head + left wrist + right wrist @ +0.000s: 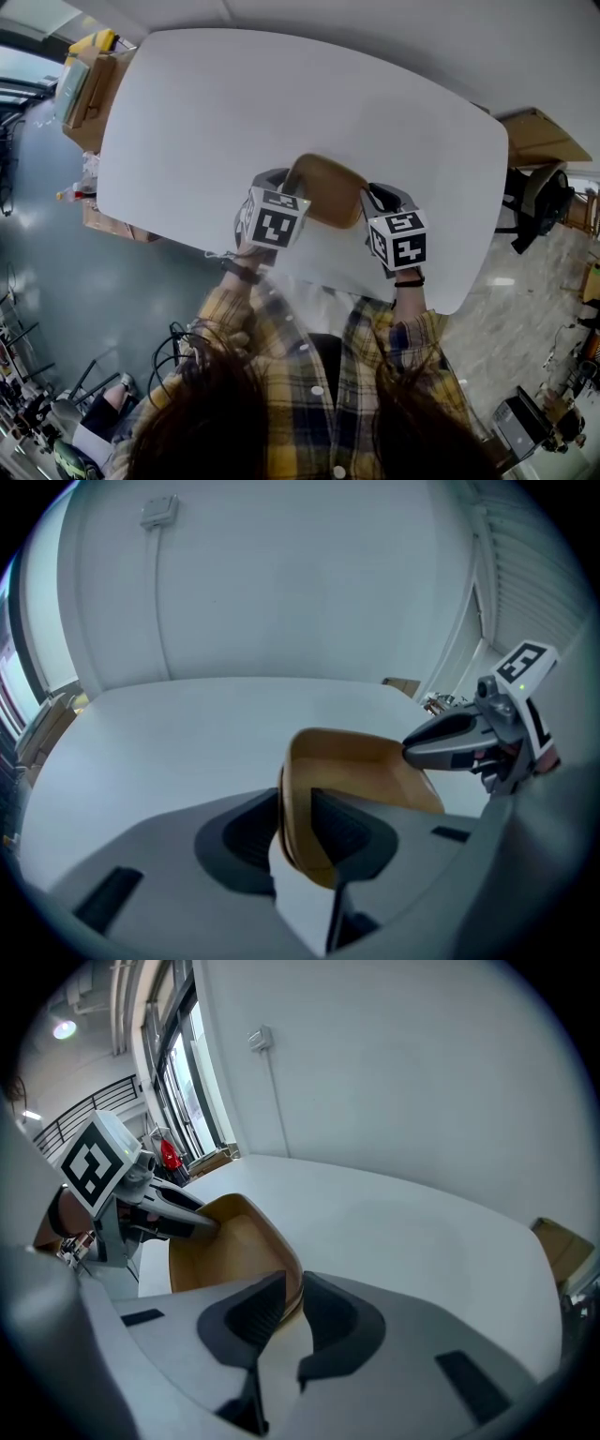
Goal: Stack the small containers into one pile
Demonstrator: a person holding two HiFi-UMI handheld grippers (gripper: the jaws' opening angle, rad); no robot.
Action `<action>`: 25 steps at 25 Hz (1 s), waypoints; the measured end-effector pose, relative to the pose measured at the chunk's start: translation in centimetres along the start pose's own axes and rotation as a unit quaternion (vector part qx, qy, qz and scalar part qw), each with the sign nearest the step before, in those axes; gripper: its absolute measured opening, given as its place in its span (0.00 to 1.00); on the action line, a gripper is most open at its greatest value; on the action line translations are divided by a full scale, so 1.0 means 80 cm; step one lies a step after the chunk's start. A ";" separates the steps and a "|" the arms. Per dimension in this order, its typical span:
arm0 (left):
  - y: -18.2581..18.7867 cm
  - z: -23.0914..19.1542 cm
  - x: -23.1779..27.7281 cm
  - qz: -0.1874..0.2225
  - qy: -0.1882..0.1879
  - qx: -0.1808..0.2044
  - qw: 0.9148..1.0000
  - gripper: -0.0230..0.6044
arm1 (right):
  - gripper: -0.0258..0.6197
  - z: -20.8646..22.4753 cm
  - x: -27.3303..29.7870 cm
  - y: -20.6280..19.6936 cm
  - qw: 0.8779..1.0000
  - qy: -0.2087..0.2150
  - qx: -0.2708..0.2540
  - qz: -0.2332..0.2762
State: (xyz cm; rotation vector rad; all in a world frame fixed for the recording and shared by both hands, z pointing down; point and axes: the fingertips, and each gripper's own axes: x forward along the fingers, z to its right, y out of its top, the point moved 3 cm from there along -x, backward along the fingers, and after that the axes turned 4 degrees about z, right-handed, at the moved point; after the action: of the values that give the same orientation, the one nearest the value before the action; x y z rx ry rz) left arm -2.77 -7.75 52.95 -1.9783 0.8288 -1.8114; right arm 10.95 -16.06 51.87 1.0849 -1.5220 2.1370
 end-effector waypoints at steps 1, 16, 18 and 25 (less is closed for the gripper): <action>0.002 0.001 -0.001 0.001 -0.003 0.001 1.000 0.20 | 0.14 0.000 -0.001 -0.001 1.000 -0.001 0.001 0.000; 0.054 0.000 -0.026 0.074 -0.009 0.019 0.997 0.28 | 0.14 -0.004 -0.028 0.040 0.998 -0.014 0.020 0.061; 0.069 0.001 -0.038 0.092 -0.017 0.019 0.995 0.28 | 0.14 -0.005 -0.038 0.055 0.997 -0.017 0.021 0.078; 0.138 0.017 -0.098 0.197 -0.057 0.018 0.979 0.23 | 0.14 -0.023 -0.089 0.128 0.985 -0.012 0.005 0.171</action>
State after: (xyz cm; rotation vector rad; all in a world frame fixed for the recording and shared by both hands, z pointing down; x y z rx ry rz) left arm -3.73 -11.68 39.95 -1.7266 1.0542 -1.4615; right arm 8.58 -17.18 39.52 0.9076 -1.8226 2.3583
